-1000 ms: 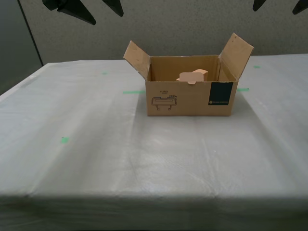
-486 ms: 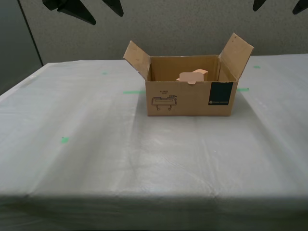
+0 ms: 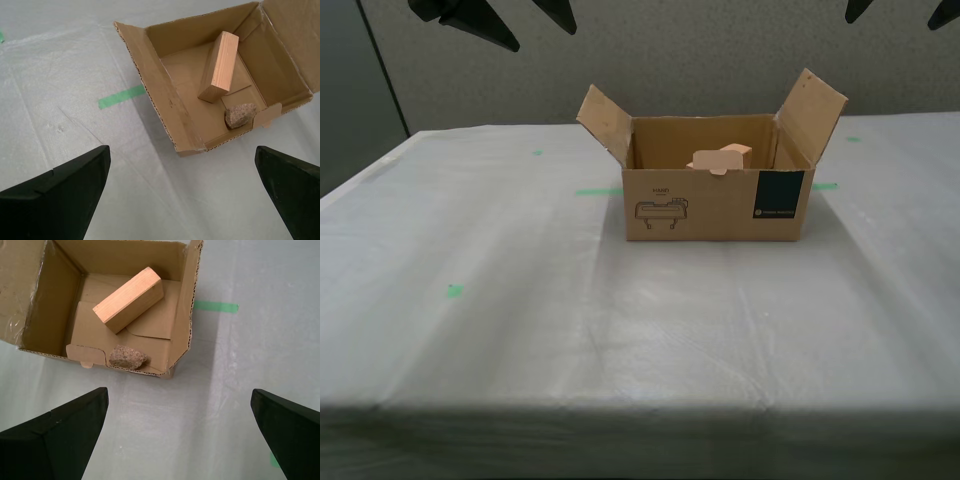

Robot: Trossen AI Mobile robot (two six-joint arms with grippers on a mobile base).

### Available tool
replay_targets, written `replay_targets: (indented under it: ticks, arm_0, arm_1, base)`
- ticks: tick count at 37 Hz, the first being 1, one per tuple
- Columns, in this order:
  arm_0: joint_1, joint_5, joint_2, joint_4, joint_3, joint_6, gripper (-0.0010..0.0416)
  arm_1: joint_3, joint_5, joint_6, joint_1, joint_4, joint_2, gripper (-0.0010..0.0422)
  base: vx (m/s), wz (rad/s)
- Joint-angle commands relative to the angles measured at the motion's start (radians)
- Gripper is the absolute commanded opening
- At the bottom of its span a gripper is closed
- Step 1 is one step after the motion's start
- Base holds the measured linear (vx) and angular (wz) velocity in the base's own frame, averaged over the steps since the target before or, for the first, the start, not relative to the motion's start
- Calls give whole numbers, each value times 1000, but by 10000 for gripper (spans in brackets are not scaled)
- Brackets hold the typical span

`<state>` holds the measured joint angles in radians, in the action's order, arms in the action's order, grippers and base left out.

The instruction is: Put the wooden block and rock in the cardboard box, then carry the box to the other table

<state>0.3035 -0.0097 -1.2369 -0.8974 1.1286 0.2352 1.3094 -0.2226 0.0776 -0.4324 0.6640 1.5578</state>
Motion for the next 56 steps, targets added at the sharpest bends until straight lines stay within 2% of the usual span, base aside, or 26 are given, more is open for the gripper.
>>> replay_targets:
  ticks: [1, 56]
  arm_0:
    - [0, -1, 0, 0, 0, 3, 398]
    - [0, -1, 0, 1, 0, 3, 399]
  arm_1:
    - [1, 0, 1, 0, -1, 0, 396]
    - [1, 0, 1, 0, -1, 0, 396]
  base:
    - [0, 0]
    - [0, 0]
